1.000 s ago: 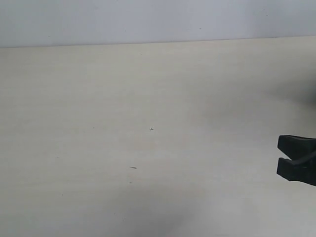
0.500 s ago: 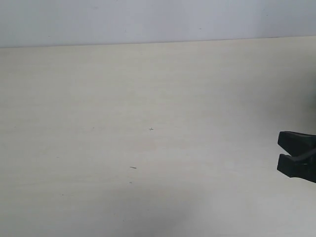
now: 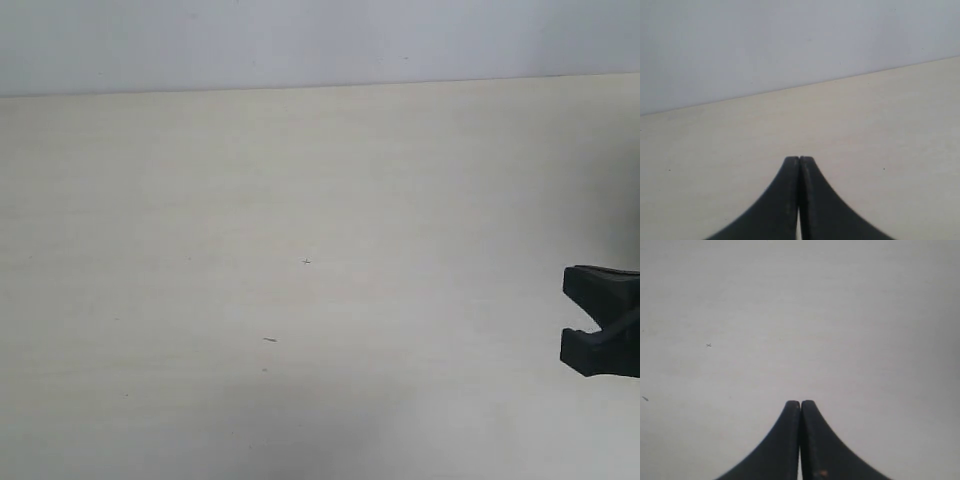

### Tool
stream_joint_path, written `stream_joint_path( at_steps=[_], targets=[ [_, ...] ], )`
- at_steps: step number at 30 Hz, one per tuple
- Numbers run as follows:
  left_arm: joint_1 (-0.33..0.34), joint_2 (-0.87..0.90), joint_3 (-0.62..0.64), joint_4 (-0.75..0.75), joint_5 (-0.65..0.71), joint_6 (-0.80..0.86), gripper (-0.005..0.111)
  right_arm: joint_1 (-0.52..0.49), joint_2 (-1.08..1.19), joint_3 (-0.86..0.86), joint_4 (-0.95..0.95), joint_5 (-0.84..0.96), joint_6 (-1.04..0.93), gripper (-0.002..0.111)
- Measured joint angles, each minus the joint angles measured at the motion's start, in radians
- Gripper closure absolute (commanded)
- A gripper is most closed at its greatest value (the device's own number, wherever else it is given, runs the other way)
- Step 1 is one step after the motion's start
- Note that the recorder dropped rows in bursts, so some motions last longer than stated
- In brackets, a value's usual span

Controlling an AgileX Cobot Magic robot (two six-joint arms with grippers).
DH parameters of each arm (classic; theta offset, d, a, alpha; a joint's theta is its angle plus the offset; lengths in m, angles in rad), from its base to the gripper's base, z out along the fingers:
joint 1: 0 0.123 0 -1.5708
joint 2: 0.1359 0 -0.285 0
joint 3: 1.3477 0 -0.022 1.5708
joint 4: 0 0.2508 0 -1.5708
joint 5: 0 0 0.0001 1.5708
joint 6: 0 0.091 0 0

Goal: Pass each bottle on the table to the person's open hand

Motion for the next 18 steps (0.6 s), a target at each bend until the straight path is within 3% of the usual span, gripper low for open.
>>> stream_joint_path(
  at_steps=[4, 18],
  targets=[
    [0.000, 0.000, 0.000, 0.000, 0.000, 0.000, 0.106, -0.041, -0.081, 0.002, 0.000, 0.012, -0.051, 0.108],
    [0.000, 0.000, 0.000, 0.000, 0.000, 0.000, 0.106, -0.359, -0.744, 0.095, -0.014, 0.302, -0.062, 0.108]
  ],
)
